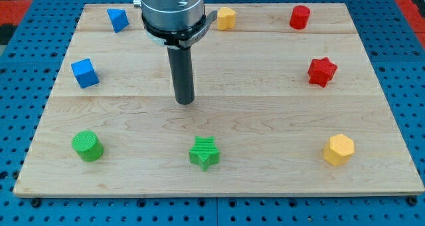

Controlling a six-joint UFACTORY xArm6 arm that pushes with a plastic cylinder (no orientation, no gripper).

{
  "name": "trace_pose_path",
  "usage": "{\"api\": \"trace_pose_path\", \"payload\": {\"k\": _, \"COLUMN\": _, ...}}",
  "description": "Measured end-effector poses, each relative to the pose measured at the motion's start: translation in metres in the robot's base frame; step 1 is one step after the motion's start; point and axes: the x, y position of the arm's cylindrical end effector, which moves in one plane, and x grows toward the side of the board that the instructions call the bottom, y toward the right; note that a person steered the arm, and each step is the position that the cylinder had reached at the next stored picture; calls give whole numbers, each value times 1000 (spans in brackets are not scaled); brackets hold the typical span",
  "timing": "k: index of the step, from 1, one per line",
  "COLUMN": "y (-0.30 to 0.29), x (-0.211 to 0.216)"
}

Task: Place the arm below to the yellow heart

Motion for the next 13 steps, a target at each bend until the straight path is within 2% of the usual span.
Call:
{"api": "trace_pose_path", "payload": {"k": 1, "y": 0, "x": 0}}
{"api": "trace_pose_path", "payload": {"k": 2, "y": 65, "x": 1}}
{"api": "trace_pose_path", "payload": {"k": 3, "y": 158, "x": 1}}
{"api": "trace_pose_path", "payload": {"k": 5, "y": 238, "x": -13}}
{"api": "trace_pose_path", "payload": {"k": 6, "y": 259, "x": -23}}
{"api": "trace_pose_path", "payload": {"k": 8, "y": 251, "x": -120}}
{"api": "trace_pose_path", "payload": {"k": 10, "y": 219, "x": -111}}
{"api": "trace_pose_path", "payload": {"k": 11, "y": 198, "x": -139}}
{"api": "trace_pose_path", "payload": {"k": 13, "y": 202, "x": -145}}
